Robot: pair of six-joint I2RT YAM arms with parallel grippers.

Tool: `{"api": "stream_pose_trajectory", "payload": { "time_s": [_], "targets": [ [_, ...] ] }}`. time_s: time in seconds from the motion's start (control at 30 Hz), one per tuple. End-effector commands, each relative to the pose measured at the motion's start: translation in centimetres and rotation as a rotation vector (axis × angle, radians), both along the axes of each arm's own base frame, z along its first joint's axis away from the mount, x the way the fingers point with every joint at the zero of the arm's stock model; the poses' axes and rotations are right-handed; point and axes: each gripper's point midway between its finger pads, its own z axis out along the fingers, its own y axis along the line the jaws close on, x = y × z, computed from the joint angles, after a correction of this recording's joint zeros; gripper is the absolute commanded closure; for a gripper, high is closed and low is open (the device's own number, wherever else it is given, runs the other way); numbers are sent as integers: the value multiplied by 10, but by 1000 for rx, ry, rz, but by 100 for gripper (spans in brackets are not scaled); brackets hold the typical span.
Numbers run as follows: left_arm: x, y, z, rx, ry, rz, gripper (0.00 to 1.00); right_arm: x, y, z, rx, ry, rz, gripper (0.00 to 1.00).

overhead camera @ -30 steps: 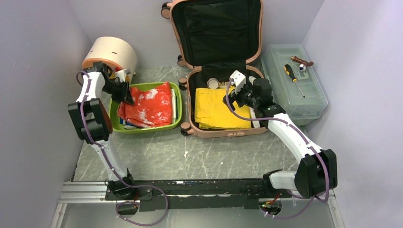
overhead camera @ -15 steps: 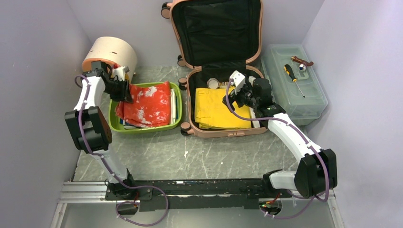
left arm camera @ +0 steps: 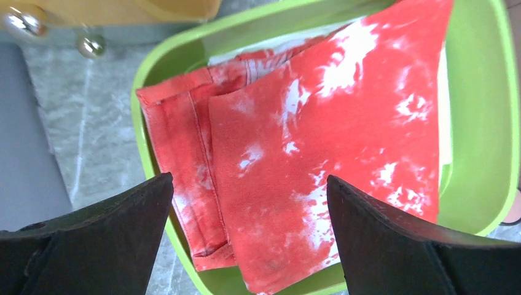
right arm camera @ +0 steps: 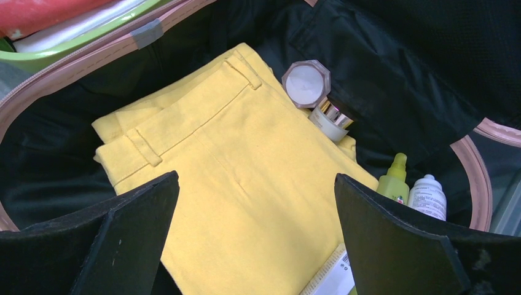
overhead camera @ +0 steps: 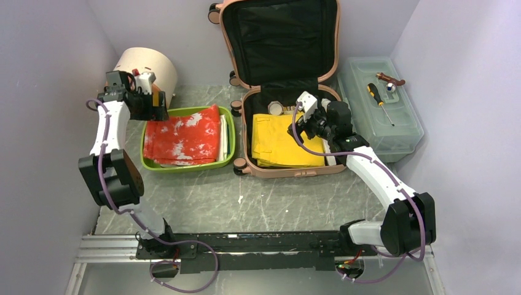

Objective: Open, take out, and arrange the luggage
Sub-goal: Place the clothes in the bin.

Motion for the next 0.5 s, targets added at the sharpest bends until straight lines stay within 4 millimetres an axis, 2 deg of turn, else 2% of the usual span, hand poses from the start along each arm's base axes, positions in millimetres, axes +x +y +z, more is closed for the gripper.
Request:
{"api": "stream_pose_trajectory", "payload": {
  "time_s": [0.0, 0.03, 0.07, 0.13, 0.23, 0.27, 0.33, 0.47],
  "targets": [
    [8, -6, 68, 22, -232, -26, 1, 1, 1, 15, 19, -42, 13, 0],
    [8, -6, 68, 24, -237, -28, 6, 1, 1, 15, 20, -41, 12, 0],
    [8, -6, 66, 28, -235, -28, 15, 1, 1, 15, 21, -42, 13, 0],
    [9, -2, 58, 47, -222, -25, 39, 0, 1, 16, 24, -42, 14, 0],
    [10, 6, 31, 67, -151, -3, 73, 0, 1, 15, 27, -40, 16, 0],
    [10, 9, 21, 71, -122, 6, 80, 0, 1, 15, 27, -37, 17, 0],
    [11, 13, 5, 82, -83, 19, 88, 0, 2, 15, 30, -33, 21, 0],
    [14, 23, -27, 106, -33, 45, 90, -1, 2, 14, 32, -28, 24, 0]
  ]
}}
